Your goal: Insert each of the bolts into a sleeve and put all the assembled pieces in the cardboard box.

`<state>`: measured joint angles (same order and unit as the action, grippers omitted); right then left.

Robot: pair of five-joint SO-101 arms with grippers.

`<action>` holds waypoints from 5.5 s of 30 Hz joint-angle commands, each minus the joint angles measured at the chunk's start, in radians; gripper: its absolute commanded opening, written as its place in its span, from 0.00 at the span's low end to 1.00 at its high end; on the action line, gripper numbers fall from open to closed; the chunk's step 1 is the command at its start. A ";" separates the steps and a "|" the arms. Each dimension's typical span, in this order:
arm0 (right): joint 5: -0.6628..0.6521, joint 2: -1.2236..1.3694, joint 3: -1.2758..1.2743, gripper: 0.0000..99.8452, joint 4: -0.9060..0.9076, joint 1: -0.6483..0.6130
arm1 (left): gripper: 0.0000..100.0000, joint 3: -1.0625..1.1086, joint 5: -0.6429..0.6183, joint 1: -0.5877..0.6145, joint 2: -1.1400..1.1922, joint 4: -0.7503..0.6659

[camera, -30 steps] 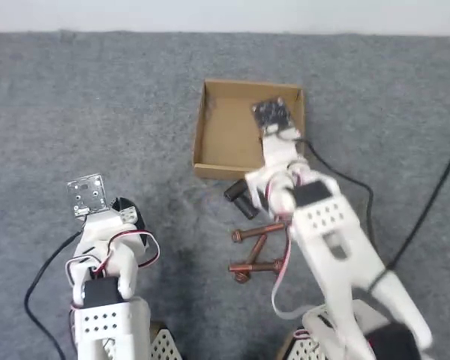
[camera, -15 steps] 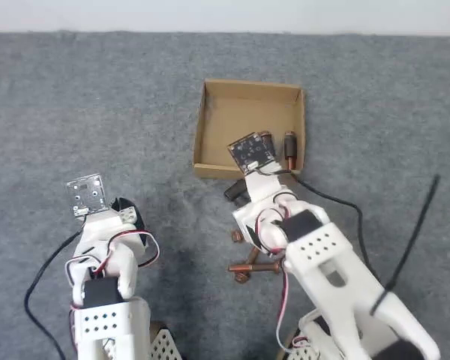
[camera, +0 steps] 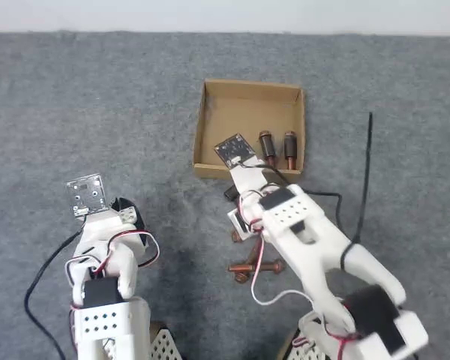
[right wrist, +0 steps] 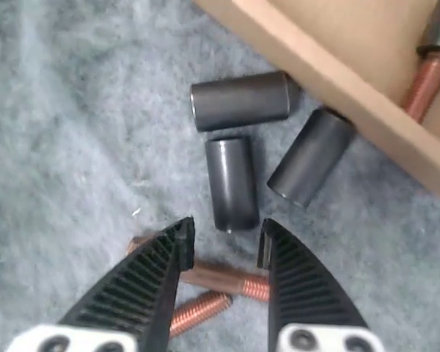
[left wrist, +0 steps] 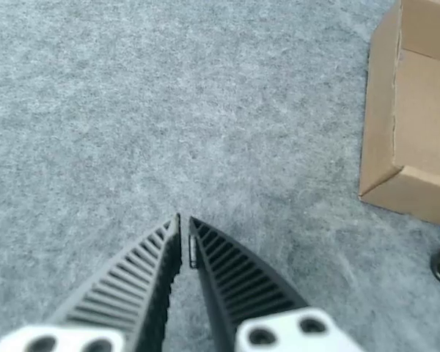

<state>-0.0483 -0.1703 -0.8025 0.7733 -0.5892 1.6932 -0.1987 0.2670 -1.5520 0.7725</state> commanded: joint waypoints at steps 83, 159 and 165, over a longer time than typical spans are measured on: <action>0.011 -0.472 -0.448 0.01 -0.229 0.656 | 0.01 -0.202 -0.071 -0.038 -0.003 0.158; -0.032 -0.464 -0.450 0.01 -0.259 0.674 | 0.09 -0.929 -0.374 -0.767 1.517 0.180; -0.032 -0.464 -0.450 0.01 -0.259 0.673 | 0.03 -0.901 -0.368 -0.767 1.402 0.184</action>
<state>-0.0637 -0.5907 -1.2582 0.5324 0.0736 0.7971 -0.5654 -0.5048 -0.0391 0.9398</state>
